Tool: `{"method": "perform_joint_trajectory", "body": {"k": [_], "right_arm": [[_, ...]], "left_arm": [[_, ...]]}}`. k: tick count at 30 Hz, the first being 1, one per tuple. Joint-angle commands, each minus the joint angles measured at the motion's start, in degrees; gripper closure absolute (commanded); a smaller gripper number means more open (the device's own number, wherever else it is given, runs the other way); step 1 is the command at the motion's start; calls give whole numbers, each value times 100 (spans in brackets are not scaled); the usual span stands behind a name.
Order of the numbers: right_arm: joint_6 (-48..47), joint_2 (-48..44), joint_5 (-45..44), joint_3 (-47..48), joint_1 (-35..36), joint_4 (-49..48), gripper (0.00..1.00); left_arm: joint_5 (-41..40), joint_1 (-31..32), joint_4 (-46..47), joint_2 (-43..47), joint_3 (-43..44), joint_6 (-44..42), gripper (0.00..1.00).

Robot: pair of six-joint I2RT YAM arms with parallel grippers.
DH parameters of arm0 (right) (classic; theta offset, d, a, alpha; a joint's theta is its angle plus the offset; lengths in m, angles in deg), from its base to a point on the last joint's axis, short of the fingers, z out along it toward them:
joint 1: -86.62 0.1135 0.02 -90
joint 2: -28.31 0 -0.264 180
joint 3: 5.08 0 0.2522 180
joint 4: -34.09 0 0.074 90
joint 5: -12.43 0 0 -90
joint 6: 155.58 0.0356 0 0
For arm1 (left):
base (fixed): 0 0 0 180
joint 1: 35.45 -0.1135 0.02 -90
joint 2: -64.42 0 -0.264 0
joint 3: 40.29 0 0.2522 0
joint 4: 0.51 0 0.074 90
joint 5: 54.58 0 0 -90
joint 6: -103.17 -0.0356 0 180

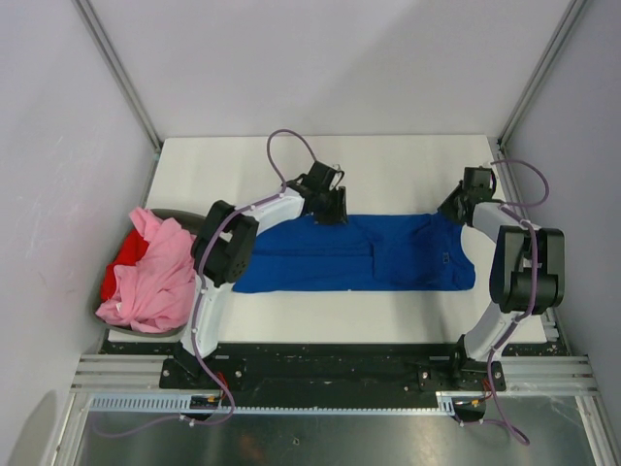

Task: Fold and stack the t-shirts
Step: Fold the other side of the tshirt into a rectangle

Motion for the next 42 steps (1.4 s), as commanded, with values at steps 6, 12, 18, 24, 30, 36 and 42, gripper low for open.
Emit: {"method": "perform_joint_trajectory", "body": {"k": [6, 12, 18, 24, 30, 36, 42], "right_arm": [[-281, 10, -223, 305, 15, 187, 79], [-444, 166, -150, 498, 32, 315, 70], [-507, 332, -140, 579, 63, 367, 69], [-525, 445, -140, 650, 68, 440, 72], [-483, 309, -333, 674, 10, 587, 85], [-342, -83, -630, 675, -160, 790, 99], [-208, -297, -730, 678, -369, 946, 100]], "left_arm": [[3, -102, 61, -65, 126, 208, 50], [44, -116, 61, -95, 108, 252, 50], [81, -132, 62, -130, 111, 275, 50], [118, -143, 60, -160, 115, 309, 50], [91, -155, 56, -166, 44, 407, 50], [74, -199, 48, -196, -92, 522, 50], [67, -251, 43, -198, -178, 615, 50]]}}
